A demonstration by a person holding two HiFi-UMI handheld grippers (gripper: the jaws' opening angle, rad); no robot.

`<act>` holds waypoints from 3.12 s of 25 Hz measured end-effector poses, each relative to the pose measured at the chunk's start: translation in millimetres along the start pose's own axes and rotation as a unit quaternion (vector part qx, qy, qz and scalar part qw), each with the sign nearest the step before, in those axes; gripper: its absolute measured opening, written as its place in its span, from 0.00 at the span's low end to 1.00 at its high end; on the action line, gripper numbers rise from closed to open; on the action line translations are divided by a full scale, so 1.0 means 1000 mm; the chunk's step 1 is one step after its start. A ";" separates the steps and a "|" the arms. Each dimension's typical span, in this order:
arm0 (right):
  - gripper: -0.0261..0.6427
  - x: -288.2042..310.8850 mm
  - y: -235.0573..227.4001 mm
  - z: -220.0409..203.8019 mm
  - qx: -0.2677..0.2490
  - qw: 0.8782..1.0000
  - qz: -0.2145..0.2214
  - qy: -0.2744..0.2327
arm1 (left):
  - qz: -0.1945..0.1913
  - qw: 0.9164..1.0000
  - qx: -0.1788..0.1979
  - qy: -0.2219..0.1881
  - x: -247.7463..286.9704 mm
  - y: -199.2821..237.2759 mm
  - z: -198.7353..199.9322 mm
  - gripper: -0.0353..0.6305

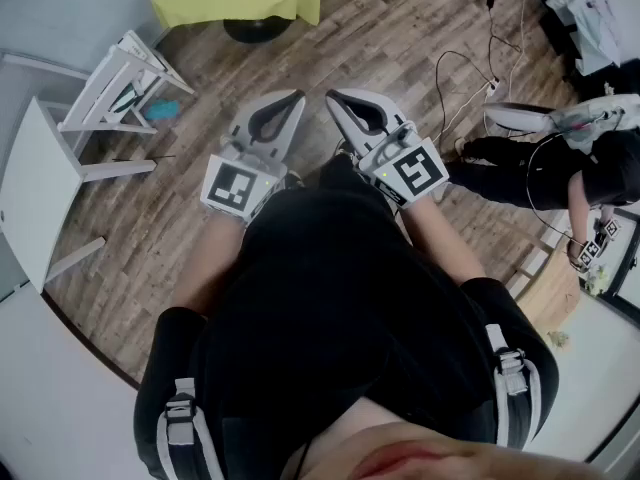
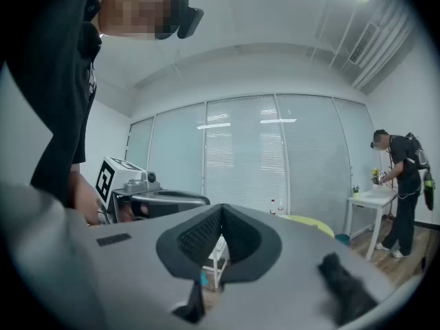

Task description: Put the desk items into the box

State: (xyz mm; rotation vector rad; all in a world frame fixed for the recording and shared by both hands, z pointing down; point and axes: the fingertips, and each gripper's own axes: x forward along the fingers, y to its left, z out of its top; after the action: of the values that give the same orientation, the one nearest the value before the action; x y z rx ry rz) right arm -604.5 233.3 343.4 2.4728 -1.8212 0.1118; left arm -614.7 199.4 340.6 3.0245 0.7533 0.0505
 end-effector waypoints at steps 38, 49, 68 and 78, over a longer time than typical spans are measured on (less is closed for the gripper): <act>0.06 0.007 -0.206 0.003 0.022 1.000 0.015 -0.011 | 0.032 0.999 -0.002 0.014 0.197 0.039 -0.002 0.07; 0.06 0.006 -0.258 -0.001 0.019 0.999 0.048 -0.010 | 0.064 0.998 0.001 0.014 0.244 0.043 0.001 0.07; 0.06 0.034 -0.311 -0.012 0.023 0.997 0.069 -0.001 | 0.073 0.997 -0.009 0.022 0.301 0.075 -0.014 0.07; 0.06 0.096 -0.364 -0.014 0.022 0.998 0.054 0.009 | 0.059 0.998 -0.013 0.023 0.341 0.145 -0.015 0.07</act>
State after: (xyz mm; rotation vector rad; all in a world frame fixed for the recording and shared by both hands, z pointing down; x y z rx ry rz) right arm -229.1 251.4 362.0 2.3934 -1.9666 0.1808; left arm -246.4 231.5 369.3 3.0490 0.5722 0.1324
